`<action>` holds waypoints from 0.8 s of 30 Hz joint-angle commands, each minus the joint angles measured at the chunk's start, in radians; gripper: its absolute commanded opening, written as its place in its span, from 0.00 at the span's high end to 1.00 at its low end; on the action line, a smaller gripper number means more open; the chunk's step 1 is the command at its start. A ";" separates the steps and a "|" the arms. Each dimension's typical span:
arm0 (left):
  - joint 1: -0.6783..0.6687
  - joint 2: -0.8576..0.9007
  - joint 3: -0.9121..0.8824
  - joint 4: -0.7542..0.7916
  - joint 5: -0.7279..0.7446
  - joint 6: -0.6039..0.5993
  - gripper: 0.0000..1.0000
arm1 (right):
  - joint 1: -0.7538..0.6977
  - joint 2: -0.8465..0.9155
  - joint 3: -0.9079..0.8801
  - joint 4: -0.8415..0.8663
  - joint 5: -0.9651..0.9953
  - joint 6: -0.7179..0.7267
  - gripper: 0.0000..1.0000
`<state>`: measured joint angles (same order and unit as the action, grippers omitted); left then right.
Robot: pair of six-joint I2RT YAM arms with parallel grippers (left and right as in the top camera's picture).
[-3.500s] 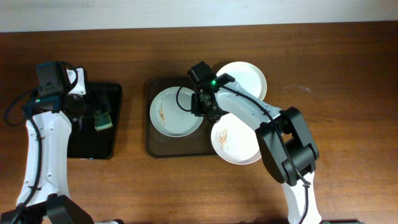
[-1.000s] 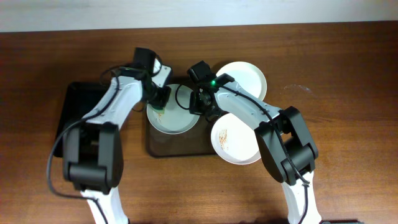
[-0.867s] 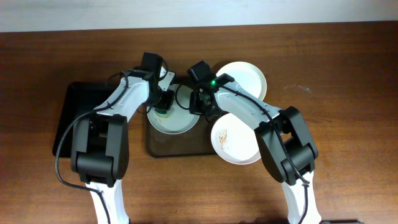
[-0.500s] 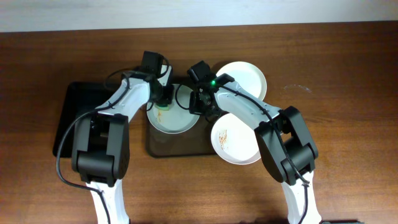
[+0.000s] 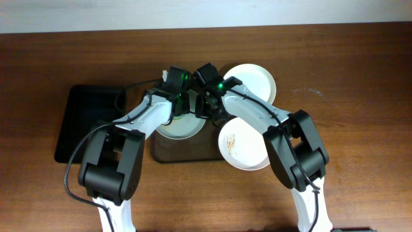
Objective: Clean dirty plates on tray and stack at the side
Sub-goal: 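Scrub the flat white plate with the sponge in the left gripper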
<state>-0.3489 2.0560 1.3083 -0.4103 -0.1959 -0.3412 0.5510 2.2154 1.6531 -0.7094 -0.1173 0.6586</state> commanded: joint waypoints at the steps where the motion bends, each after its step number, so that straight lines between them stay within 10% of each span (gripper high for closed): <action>1: -0.002 0.105 -0.084 0.073 -0.155 -0.010 0.99 | 0.005 0.017 0.010 -0.001 0.017 0.005 0.96; 5: 0.028 0.105 -0.084 -0.061 -0.139 -0.009 0.99 | 0.005 0.017 0.009 0.000 0.017 0.005 0.96; 12: 0.167 0.105 -0.081 -0.320 0.370 0.179 0.99 | 0.005 0.017 0.009 0.000 0.017 0.004 0.96; 17: 0.050 0.105 -0.081 -0.317 0.392 0.190 0.99 | 0.005 0.017 0.009 0.004 0.017 0.005 0.96; 24: 0.128 0.106 -0.083 -0.069 0.031 0.076 0.99 | 0.005 0.017 0.008 0.003 0.017 0.004 0.96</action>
<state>-0.2813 2.0384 1.2999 -0.4606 0.0086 -0.2333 0.5507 2.2173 1.6531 -0.7044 -0.1169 0.6720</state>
